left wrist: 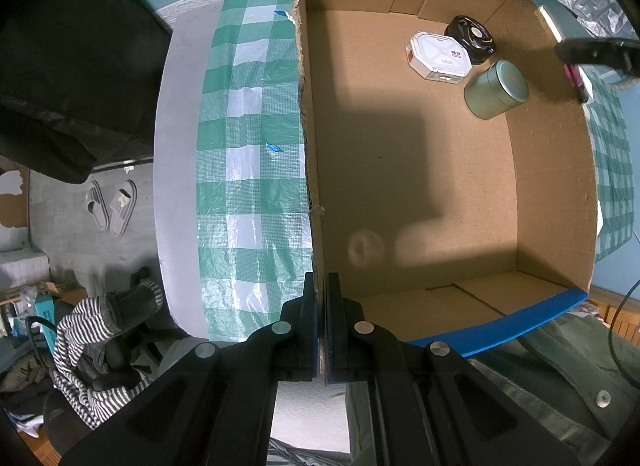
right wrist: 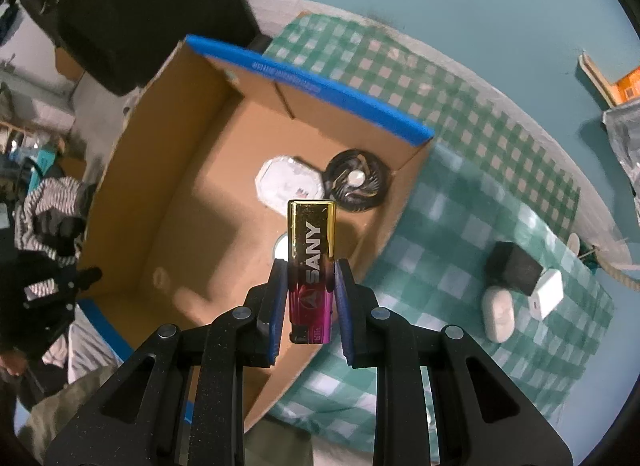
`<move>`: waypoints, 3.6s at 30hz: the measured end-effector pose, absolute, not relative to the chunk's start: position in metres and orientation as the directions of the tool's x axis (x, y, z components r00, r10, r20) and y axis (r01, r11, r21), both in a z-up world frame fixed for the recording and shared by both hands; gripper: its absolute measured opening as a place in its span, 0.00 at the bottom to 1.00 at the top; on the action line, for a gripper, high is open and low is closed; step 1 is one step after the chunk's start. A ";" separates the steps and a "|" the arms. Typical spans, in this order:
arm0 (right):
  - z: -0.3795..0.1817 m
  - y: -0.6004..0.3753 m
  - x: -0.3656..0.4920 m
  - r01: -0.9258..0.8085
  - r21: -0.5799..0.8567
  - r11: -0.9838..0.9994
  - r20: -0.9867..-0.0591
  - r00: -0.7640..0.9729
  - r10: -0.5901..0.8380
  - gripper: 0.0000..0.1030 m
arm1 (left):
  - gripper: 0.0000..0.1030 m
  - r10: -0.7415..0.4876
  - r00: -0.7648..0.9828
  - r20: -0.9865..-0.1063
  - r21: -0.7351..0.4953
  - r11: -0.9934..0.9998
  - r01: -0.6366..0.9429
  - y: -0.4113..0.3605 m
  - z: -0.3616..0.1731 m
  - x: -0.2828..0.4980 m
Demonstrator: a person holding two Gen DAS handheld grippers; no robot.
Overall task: Organize rigid objects
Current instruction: 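Carry the lighter with the right gripper into the box and release, then move the right gripper to the white USB charger and grasp it, then carry the white charger with the right gripper into the box and release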
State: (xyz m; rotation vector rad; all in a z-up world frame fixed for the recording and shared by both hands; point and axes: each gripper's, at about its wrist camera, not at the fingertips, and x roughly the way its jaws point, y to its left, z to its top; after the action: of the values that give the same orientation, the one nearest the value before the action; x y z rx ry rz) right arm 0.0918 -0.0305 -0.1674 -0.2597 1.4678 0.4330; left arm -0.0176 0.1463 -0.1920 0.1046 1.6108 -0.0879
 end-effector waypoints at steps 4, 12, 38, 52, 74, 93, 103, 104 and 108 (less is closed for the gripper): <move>-0.181 -0.025 0.086 -0.442 0.102 0.891 -0.993 0.015 0.121 0.22 | 0.03 0.015 -0.042 -0.999 0.009 0.992 0.124 0.146 -0.192 -0.018; -0.181 -0.027 0.082 -0.428 0.108 0.897 -0.992 0.012 0.125 0.30 | 0.03 0.017 -0.044 -0.999 0.011 0.991 0.132 0.146 -0.192 -0.017; -0.160 -0.124 0.059 -0.161 0.108 0.981 -0.991 0.060 0.119 0.56 | 0.03 0.012 -0.046 -0.999 0.005 0.990 0.143 0.147 -0.191 -0.021; -0.207 -0.218 0.011 0.141 0.093 0.986 -0.994 -0.048 0.101 0.59 | 0.03 0.007 -0.052 -0.999 0.000 0.990 0.139 0.147 -0.189 -0.023; -0.267 -0.283 -0.053 0.574 0.156 0.804 -0.968 -0.073 0.240 0.66 | 0.03 0.019 -0.059 -0.998 0.009 0.986 0.168 0.146 -0.190 -0.024; -0.297 -0.275 -0.041 0.514 0.038 0.857 -0.980 -0.150 0.134 0.53 | 0.03 0.012 -0.059 -0.998 0.003 0.986 0.164 0.147 -0.191 -0.022; -0.297 -0.249 -0.008 0.238 0.002 0.971 -0.985 -0.166 0.043 0.51 | 0.03 0.010 -0.059 -0.998 0.001 0.988 0.156 0.147 -0.192 -0.021; -0.297 -0.248 -0.006 0.234 0.002 0.972 -0.985 -0.168 0.042 0.51 | 0.03 0.010 -0.059 -0.998 0.001 0.988 0.155 0.147 -0.192 -0.022; -0.305 -0.250 -0.007 0.257 0.019 0.966 -0.981 -0.180 0.068 0.52 | 0.03 0.010 -0.059 -0.998 0.001 0.988 0.153 0.147 -0.191 -0.021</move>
State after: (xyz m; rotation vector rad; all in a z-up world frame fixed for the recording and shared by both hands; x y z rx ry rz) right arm -0.0065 -0.2504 -0.3052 0.2433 1.7493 -0.1719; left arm -0.0215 0.1468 -0.1913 0.1259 1.6275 -0.1176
